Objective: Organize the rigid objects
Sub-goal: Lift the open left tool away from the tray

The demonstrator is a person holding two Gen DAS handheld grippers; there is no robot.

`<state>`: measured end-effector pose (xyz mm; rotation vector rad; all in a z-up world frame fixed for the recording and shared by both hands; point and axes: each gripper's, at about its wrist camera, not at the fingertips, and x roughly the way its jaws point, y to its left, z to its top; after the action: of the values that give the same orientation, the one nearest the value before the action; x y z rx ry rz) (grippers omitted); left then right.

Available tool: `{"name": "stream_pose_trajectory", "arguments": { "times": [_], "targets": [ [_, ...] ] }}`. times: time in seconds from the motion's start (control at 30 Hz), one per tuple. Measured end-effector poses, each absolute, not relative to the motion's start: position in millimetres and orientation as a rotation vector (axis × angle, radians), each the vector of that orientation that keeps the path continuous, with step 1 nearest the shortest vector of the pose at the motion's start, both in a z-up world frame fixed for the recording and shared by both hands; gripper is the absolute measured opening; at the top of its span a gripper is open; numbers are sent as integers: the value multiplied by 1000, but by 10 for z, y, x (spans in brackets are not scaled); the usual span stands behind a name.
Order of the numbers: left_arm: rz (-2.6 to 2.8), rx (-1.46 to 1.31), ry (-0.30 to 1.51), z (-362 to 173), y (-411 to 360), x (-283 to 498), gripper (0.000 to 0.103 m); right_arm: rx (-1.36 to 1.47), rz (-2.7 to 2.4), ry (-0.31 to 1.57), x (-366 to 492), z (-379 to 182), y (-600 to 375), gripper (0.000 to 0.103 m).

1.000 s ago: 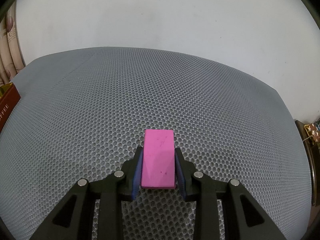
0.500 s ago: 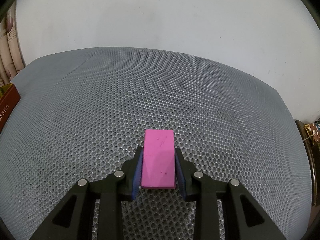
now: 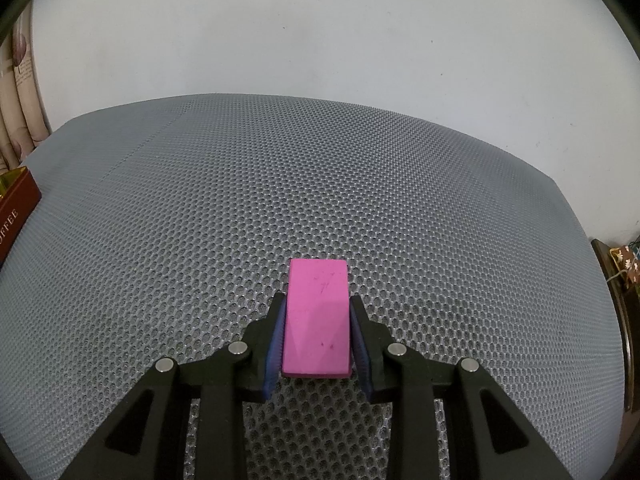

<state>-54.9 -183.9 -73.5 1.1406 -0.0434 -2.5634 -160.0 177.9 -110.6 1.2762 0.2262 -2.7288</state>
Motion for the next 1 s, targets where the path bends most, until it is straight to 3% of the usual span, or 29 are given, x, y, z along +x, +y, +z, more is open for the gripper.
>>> {"name": "stream_pose_trajectory", "arguments": {
  "times": [0.5,1.0],
  "targets": [
    [-2547,1110,-22,-755,-1801,-222,76,1311,-2790,254,-1660,-1141,1613,30],
    [-2550,1083,134,-722,-2072,-158,91,1295,-2788,257,-1456,-853,1163,30]
  ]
}}
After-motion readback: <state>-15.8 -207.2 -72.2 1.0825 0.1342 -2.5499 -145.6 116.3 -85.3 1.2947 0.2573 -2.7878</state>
